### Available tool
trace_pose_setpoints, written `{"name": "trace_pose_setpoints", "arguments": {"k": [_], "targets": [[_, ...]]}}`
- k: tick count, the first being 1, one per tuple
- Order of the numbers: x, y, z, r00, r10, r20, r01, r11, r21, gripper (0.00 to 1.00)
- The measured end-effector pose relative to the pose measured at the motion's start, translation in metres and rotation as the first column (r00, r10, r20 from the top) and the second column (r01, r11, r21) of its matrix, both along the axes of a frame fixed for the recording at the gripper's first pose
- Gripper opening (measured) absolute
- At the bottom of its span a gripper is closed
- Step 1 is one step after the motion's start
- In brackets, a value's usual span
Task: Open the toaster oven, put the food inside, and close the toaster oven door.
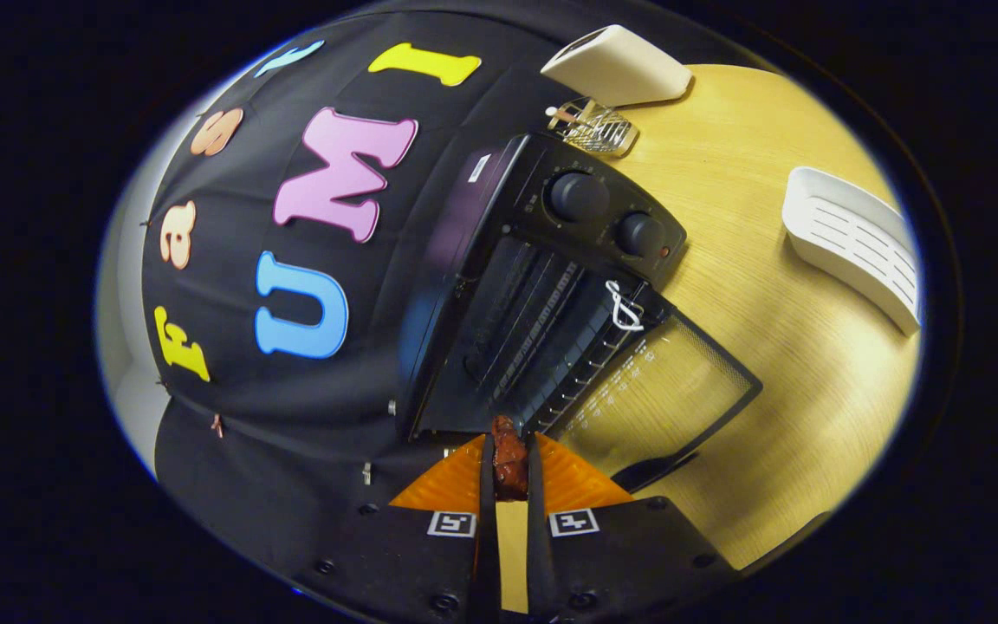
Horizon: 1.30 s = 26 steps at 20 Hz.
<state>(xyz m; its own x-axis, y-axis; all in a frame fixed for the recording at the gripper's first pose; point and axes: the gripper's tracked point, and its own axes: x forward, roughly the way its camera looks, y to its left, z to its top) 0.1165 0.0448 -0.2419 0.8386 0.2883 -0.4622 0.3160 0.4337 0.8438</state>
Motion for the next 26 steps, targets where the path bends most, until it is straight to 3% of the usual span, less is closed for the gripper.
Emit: {"name": "trace_pose_setpoints", "arguments": {"k": [7, 10, 15, 20, 22, 24, 26], "targets": [[0.049, -0.016, -0.028, 0.979, -0.199, 0.045, 0.197, 0.979, 0.042, 0.16], [0.064, -0.015, -0.04, 0.969, -0.239, 0.061, 0.238, 0.971, 0.016, 0.16], [0.079, -0.015, -0.048, 0.969, -0.225, 0.103, 0.234, 0.968, -0.086, 0.16], [0.077, -0.015, -0.055, 0.988, -0.109, 0.105, 0.136, 0.941, -0.309, 0.21], [0.07, -0.004, -0.048, 0.993, -0.033, 0.114, 0.072, 0.931, -0.357, 0.47], [0.064, 0.001, -0.048, 0.993, 0.034, 0.109, 0.023, 0.876, -0.482, 0.73], [0.056, 0.007, -0.048, 0.991, 0.092, 0.093, -0.025, 0.831, -0.555, 0.81]]}}
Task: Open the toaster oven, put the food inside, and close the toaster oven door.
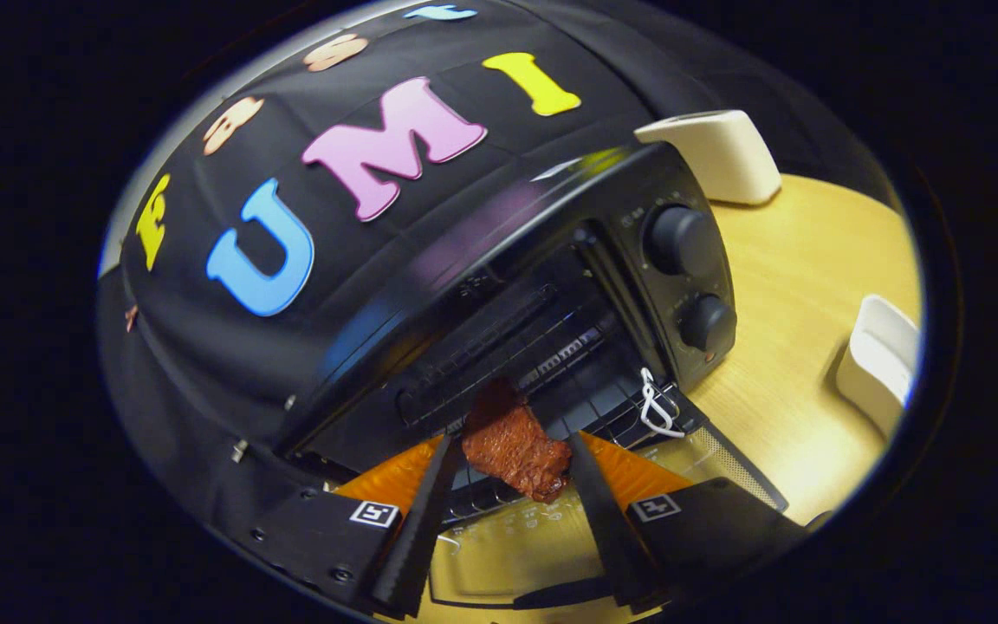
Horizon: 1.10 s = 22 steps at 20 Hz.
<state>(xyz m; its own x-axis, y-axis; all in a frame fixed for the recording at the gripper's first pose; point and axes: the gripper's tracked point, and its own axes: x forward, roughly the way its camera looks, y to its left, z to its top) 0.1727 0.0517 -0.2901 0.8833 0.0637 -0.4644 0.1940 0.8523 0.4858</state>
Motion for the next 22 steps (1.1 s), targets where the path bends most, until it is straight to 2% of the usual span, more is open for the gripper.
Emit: {"name": "trace_pose_setpoints", "arguments": {"k": [1, 2, 5, 9, 15, 18, 22], "targets": [[-0.006, -0.002, 0.001, 1.0, 0.007, -0.013, -0.008, 0.999, -0.031, 0.92], [-0.011, -0.003, -0.001, 1.0, 0.012, -0.022, -0.013, 0.999, -0.049, 0.97], [-0.023, -0.012, 0.004, 0.999, 0.025, -0.031, -0.028, 0.995, -0.097, 0.98], [-0.047, -0.02, 0.014, 0.995, 0.082, -0.059, -0.092, 0.978, -0.185, 0.98], [-0.097, -0.014, 0.019, 0.972, 0.189, -0.139, -0.225, 0.914, -0.336, 0.98], [-0.131, 0.0, 0.005, 0.941, 0.261, -0.217, -0.326, 0.873, -0.363, 0.98], [-0.16, 0.001, -0.023, 0.915, 0.276, -0.293, -0.376, 0.847, -0.376, 0.98]]}}
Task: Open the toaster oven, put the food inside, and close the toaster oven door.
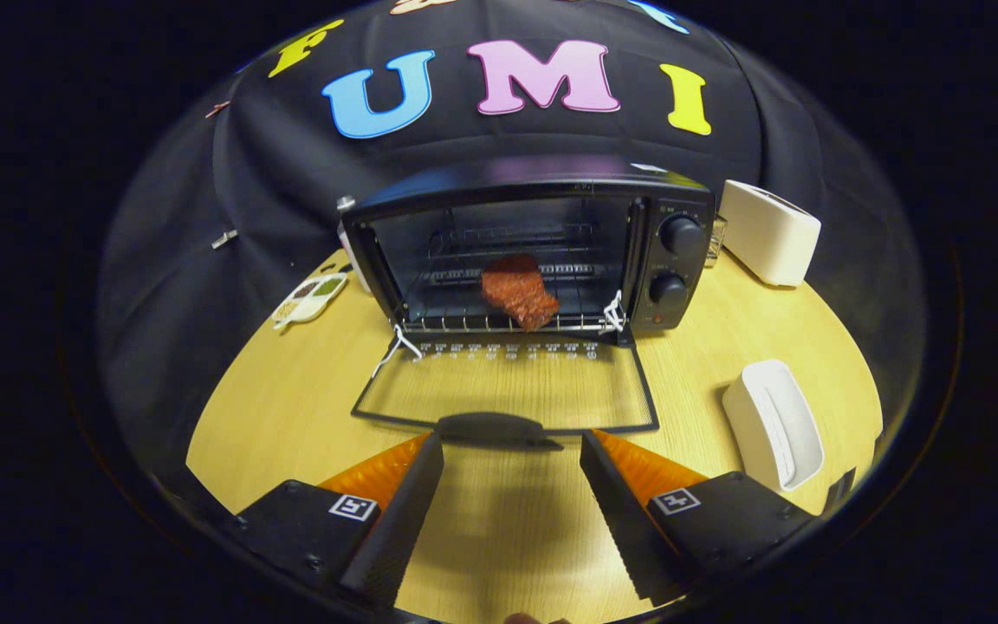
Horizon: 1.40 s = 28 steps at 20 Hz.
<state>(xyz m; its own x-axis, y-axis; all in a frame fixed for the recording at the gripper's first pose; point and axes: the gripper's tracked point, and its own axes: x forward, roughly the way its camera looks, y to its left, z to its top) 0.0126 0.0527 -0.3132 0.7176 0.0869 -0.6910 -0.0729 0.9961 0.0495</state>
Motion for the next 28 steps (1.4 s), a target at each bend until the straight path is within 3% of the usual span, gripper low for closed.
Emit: {"name": "trace_pose_setpoints", "arguments": {"k": [10, 14, 17, 21, 28], "targets": [[0.011, -0.013, -0.062, 0.994, 0.048, -0.101, -0.062, 0.988, -0.144, 0.99], [0.026, -0.006, -0.065, 0.994, 0.031, -0.104, -0.042, 0.994, -0.103, 0.98], [0.032, -0.003, -0.064, 0.993, 0.055, -0.107, -0.068, 0.991, -0.115, 0.98], [0.033, -0.002, -0.043, 0.993, 0.1, -0.06, -0.107, 0.985, -0.137, 0.98], [0.061, 0.01, 0.036, 0.985, 0.143, 0.097, -0.133, 0.985, -0.106, 0.97]]}}
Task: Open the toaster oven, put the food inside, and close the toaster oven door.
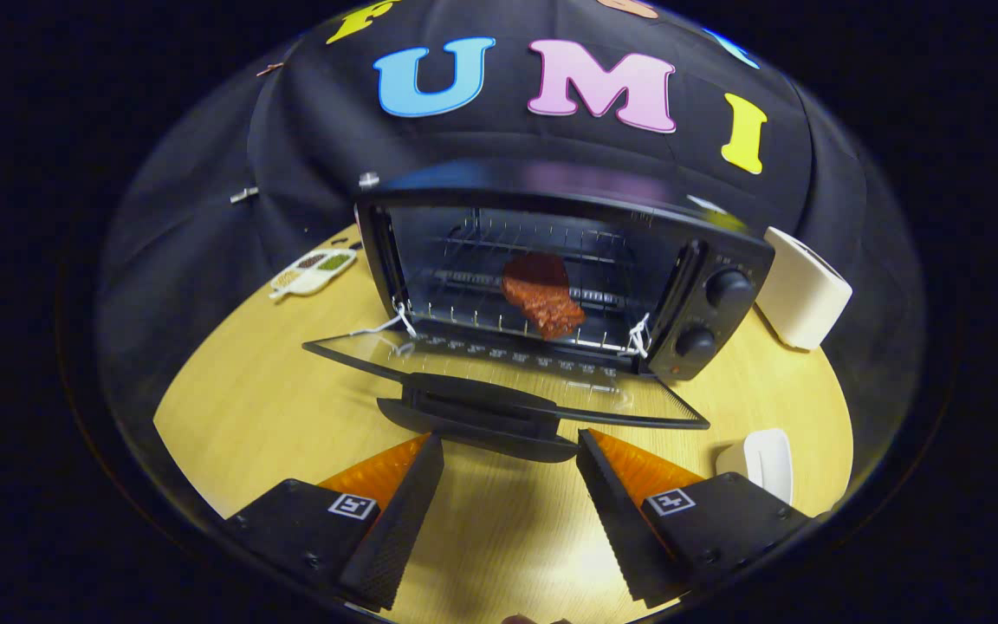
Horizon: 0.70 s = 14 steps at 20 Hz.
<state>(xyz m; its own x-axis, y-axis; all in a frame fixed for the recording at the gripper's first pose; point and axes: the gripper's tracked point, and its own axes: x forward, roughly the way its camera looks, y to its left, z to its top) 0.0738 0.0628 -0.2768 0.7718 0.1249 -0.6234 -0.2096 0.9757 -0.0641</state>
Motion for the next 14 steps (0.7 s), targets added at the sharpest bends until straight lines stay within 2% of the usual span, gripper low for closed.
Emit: {"name": "trace_pose_setpoints", "arguments": {"k": [4, 7, 14], "targets": [[0.045, 0.005, 0.042, 0.996, -0.019, 0.082, 0.018, 1.0, 0.021, 0.99], [0.062, 0.007, 0.076, 0.99, -0.045, 0.132, 0.037, 0.997, 0.064, 0.99], [0.049, 0.003, 0.155, 0.96, -0.033, 0.278, 0.001, 0.993, 0.114, 0.99]]}}
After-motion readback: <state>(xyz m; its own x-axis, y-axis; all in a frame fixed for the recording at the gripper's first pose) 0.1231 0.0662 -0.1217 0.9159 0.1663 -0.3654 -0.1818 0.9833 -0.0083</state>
